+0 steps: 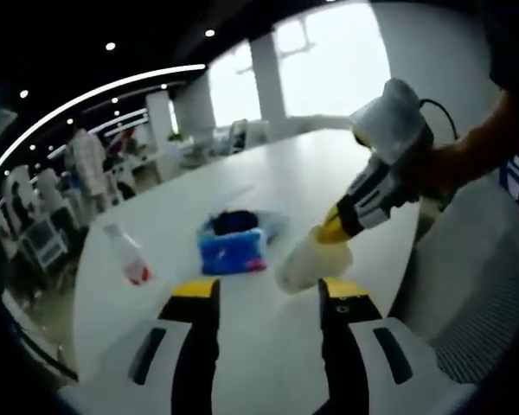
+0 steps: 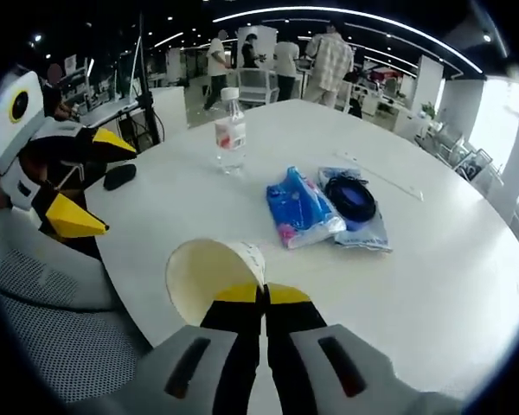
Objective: Arrange the tabletop items into an orderly group along one side of the table until the central work area is clear of visible clutter.
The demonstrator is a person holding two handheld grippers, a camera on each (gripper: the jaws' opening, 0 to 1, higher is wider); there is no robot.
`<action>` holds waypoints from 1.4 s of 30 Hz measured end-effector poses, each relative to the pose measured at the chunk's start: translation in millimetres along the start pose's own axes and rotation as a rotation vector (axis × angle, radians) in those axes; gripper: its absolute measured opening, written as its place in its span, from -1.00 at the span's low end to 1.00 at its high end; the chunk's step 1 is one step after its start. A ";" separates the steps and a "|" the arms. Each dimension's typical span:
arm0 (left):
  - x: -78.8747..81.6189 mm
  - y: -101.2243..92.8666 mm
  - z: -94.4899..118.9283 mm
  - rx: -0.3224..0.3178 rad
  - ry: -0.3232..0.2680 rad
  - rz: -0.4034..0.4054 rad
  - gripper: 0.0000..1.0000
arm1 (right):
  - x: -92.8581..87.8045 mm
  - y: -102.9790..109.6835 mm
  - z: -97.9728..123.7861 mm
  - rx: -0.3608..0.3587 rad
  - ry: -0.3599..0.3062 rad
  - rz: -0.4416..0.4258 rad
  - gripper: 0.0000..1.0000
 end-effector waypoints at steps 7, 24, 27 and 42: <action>3.8 -5.8 -5.1 -0.016 -0.028 0.010 -0.19 | 0.4 13.2 2.4 0.038 0.010 0.001 -1.00; 8.7 -13.6 -6.9 -0.043 -0.042 -0.054 -0.34 | 6.1 44.6 5.0 0.103 0.018 0.002 -1.00; 8.6 -18.1 -8.5 -0.061 -0.030 -0.089 -0.45 | 7.8 48.7 6.1 0.119 0.026 0.001 -1.00; 3.6 -24.2 -10.5 -0.098 0.012 -0.161 -0.65 | 8.1 58.0 13.5 0.184 0.085 0.010 -1.00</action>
Point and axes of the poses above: the point that each gripper's makers call its tool centre point, and the gripper's own axes: z roughly backward along the fingers, y roughly to its left, x roughly out of its top, the point moved 6 cm from there along z, roughly backward along the fingers, and after that the axes turned 9 degrees about -x, right-handed, at the moved point
